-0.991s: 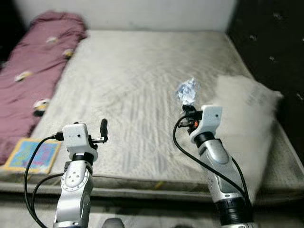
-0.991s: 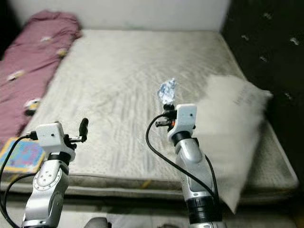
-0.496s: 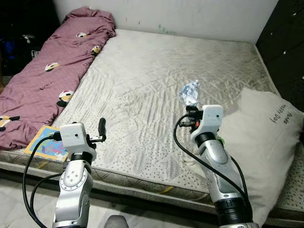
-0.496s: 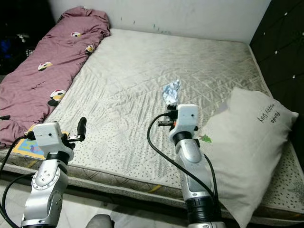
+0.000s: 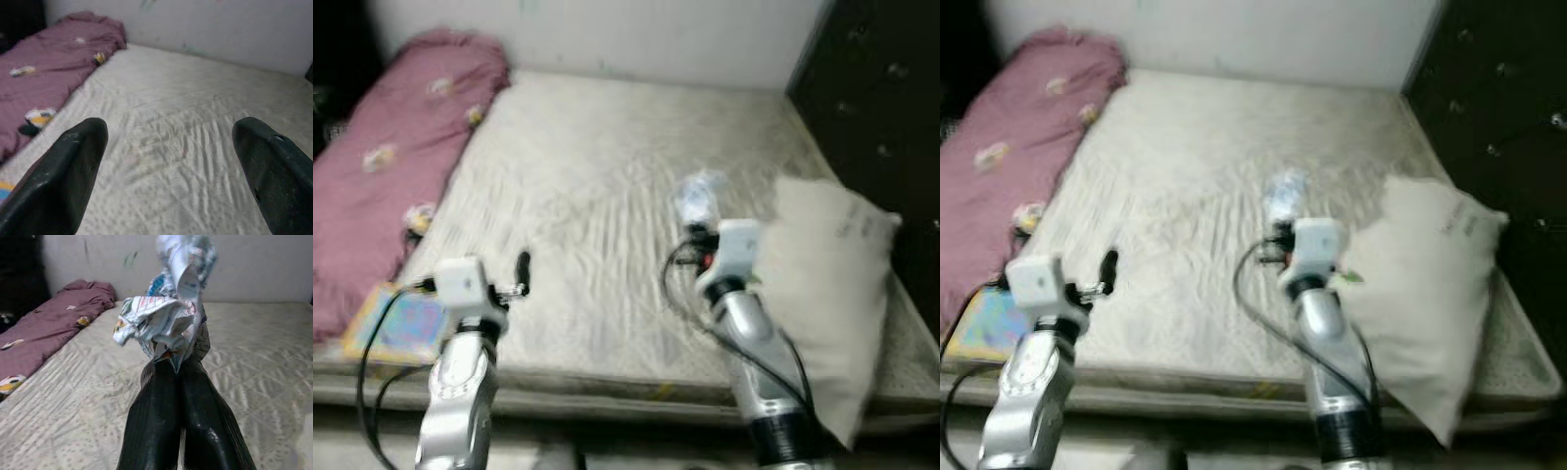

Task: Clean up the room

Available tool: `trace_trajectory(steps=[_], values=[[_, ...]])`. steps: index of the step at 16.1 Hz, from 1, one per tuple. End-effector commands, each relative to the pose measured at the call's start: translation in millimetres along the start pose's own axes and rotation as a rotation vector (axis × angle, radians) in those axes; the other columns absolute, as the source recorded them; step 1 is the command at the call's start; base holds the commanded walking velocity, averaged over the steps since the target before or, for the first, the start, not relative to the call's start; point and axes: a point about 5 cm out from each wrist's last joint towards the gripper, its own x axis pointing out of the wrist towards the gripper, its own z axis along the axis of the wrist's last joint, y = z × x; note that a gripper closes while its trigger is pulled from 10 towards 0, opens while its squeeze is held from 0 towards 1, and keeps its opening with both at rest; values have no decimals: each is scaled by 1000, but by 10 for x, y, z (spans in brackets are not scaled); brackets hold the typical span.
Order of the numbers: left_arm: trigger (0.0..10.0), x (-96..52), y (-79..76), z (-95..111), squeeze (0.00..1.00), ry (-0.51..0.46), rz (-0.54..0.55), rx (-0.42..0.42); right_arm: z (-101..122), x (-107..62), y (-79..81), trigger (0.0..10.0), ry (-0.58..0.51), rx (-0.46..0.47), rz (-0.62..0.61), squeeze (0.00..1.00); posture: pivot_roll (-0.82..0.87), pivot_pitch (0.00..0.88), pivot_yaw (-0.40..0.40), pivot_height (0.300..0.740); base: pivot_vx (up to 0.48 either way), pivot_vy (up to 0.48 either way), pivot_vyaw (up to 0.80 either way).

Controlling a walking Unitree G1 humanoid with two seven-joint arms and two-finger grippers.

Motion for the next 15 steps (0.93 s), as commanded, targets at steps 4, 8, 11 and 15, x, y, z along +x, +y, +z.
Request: trace_trajectory(steps=[4,8,11,15], values=[[10000,4,-88,17,0,-5,-18,-43,-9,-30,-113,10000,9,-23,-25,0,47,0,-33,740,0,480,0],[10000,16,-90,25,0,-4,-25,-55,-38,-31,-124,10000,22,-30,-29,0,49,20,-39,740,0,480,0],[10000,18,-98,31,0,-4,-26,-62,-37,-18,-119,10000,28,-35,-22,0,48,24,-37,740,0,480,-533],[10000,23,-109,32,0,-3,-31,-67,-34,-14,-114,10000,27,-40,-16,0,43,25,-37,740,0,480,-344]])
